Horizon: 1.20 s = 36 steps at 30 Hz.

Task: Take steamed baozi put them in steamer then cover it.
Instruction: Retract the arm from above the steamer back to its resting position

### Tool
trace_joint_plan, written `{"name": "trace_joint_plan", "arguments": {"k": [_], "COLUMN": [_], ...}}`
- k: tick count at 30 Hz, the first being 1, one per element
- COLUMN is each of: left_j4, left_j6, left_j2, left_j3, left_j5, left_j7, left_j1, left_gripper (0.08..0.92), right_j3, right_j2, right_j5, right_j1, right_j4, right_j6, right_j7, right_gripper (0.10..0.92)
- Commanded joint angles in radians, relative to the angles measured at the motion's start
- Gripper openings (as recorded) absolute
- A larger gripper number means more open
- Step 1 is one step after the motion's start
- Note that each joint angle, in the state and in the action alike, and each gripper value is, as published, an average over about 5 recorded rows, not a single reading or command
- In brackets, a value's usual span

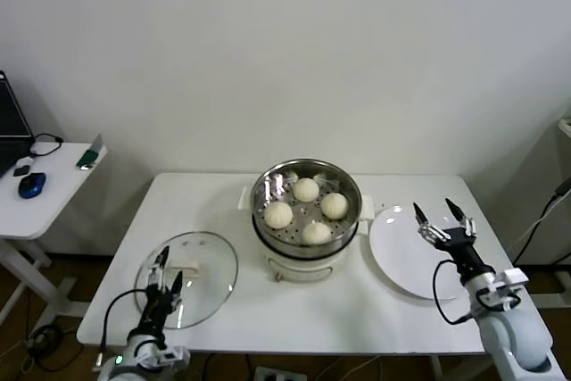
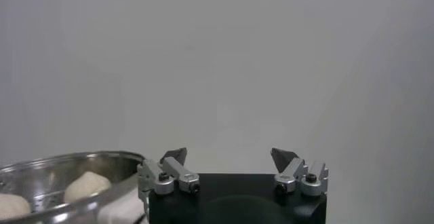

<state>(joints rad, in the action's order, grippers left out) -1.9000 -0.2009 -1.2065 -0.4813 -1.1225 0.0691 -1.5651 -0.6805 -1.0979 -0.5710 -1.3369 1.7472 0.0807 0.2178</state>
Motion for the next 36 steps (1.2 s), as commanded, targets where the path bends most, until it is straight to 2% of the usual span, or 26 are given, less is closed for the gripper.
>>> {"name": "trace_joint_plan", "arguments": {"k": [1,25,36], "left_j4": [0.185,0.362,0.403], "left_j6": [-0.016,-0.001,0.02], "left_j2": [0.004,-0.019,-0.015], "left_j3": [0.055,0.079,0.084], "left_j5": [-0.237,-0.217,-0.19], "left_j7": [0.027,0.102,0.106], "left_j1": [0.069,0.269,0.304], "left_gripper": [0.823,0.823,0.811], "right_j3": [-0.117,-0.152,-0.141], "right_j2": [-0.097,-0.121,-0.142], "right_j5": [0.032,0.092,0.132], "right_j1": [-0.12,-0.132,-0.116], "right_j4": [0.015,-0.032,-0.046], "right_j6": [0.011,0.051,0.059], "right_j7": [-0.008,0.022,0.027], "right_gripper": [0.823,0.823,0.823]}}
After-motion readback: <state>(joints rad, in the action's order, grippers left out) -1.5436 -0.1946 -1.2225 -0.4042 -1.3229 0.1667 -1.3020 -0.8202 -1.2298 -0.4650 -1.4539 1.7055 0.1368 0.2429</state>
